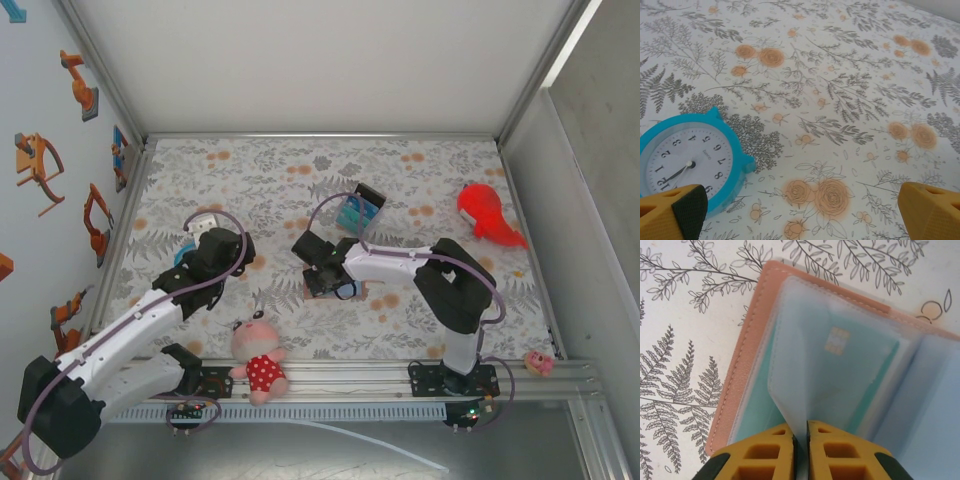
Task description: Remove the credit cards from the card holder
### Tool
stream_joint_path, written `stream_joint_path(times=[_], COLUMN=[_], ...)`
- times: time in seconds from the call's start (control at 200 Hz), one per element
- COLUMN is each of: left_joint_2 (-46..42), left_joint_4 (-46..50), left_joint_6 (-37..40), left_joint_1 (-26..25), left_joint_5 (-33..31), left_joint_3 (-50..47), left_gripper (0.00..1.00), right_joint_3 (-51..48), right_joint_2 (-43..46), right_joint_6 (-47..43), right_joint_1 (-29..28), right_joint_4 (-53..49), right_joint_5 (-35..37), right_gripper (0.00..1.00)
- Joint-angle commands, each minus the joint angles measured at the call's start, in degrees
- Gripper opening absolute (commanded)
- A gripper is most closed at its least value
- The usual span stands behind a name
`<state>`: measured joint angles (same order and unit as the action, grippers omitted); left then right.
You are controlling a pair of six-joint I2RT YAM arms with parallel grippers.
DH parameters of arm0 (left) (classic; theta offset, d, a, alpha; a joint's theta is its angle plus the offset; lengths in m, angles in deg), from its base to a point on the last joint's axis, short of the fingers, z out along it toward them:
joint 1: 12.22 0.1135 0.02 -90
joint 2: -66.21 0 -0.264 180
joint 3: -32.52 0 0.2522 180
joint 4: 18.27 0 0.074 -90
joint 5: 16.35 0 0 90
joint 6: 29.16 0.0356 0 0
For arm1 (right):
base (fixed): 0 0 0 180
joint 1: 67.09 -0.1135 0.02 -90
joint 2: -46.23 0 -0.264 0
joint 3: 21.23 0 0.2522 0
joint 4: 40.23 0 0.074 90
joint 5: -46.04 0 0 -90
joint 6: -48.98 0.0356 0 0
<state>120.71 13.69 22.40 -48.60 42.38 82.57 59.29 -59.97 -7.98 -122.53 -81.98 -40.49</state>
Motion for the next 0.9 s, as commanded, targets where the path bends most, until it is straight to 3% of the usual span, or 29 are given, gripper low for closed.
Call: stream_joint_path(times=[0.0, 0.411, 0.891], left_joint_2=[-0.93, 0.32, 2.86], left_joint_4=[-2.76, -5.27, -5.79], left_joint_6=[3.0, 5.0, 5.53], left_joint_1=[0.24, 0.19, 0.08], left_joint_5=[3.13, 6.23, 6.68], left_joint_3=[-0.07, 0.29, 1.36], left_gripper=[0.97, 0.97, 0.97], right_joint_3=[-0.96, -2.09, -5.74], right_joint_2=[2.98, 6.16, 9.77], right_joint_6=[0.98, 2.03, 4.0], right_joint_1=[0.55, 1.91, 5.03], right_joint_4=[-0.57, -1.41, -1.11], right_joint_5=[0.05, 0.31, 0.28], right_gripper=[0.12, 0.13, 0.25])
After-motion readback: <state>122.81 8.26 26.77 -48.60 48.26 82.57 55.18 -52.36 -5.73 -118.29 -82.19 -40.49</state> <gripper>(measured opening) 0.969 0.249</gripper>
